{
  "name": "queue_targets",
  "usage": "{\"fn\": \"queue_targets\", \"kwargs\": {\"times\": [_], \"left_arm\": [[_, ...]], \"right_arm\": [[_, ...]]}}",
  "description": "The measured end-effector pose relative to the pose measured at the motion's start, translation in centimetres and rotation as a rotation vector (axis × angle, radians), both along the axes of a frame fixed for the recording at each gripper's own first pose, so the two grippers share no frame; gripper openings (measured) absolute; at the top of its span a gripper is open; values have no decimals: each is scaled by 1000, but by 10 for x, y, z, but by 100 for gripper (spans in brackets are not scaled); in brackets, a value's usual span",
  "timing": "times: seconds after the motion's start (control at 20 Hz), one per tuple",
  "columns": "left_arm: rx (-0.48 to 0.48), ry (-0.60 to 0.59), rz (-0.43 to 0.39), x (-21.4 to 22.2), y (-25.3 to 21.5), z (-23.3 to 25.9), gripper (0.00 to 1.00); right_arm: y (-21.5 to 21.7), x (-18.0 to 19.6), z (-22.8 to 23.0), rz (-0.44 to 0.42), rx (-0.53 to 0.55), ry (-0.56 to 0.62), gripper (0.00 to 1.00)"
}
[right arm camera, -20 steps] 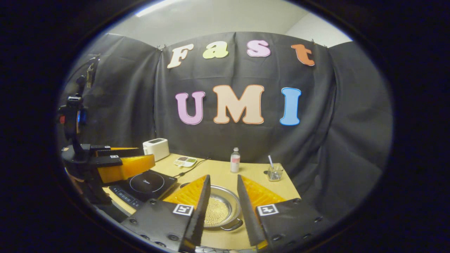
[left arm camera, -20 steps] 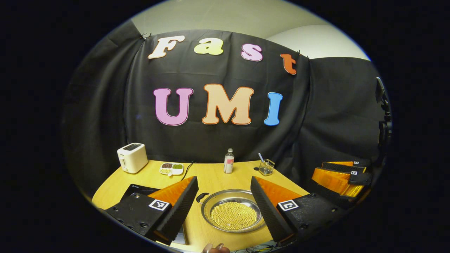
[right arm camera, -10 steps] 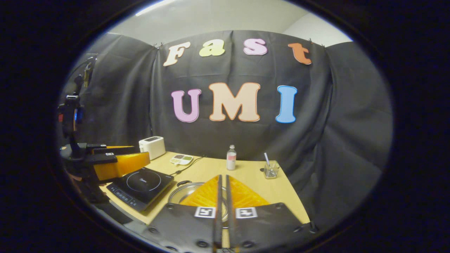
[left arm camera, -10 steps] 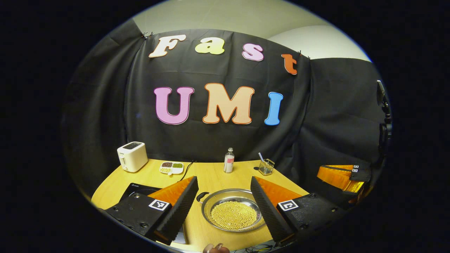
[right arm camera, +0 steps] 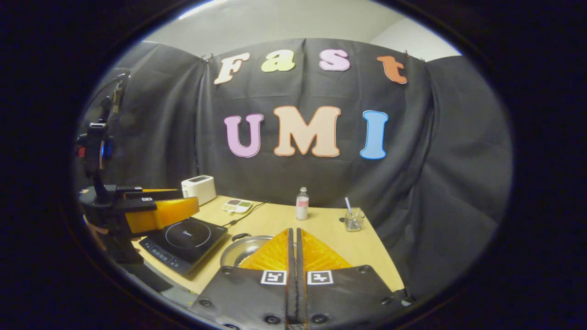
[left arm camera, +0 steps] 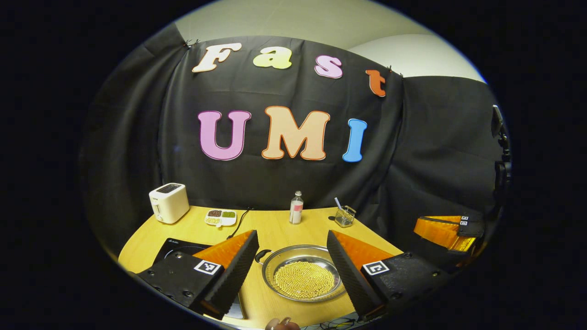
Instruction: First push the handle of the pot to place it horizontally, then grasp the pot with both hands and set it on the induction cooktop.
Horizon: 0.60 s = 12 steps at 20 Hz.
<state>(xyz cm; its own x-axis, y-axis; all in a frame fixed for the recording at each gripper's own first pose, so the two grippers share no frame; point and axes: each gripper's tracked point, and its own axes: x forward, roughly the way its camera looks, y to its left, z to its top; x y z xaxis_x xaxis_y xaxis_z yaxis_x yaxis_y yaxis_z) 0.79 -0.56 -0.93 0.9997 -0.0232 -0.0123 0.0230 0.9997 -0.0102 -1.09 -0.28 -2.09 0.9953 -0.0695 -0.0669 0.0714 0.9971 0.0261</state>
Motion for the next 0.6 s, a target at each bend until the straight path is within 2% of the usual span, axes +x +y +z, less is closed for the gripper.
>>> {"fn": "queue_targets", "kwargs": {"times": [0.2,0.45,0.5,0.6], "left_arm": [[2,13,-31,0,-2,-3,97],[-15,34,-69,7,-2,-5,96],[-21,44,-71,12,-1,-8,97],[-31,64,-64,17,7,-13,97]], "right_arm": [[10,0,-16,-3,9,46,0],[20,4,-65,-25,78,153,2],[21,5,-76,-32,86,175,0],[21,6,-95,-37,90,208,2]]}}
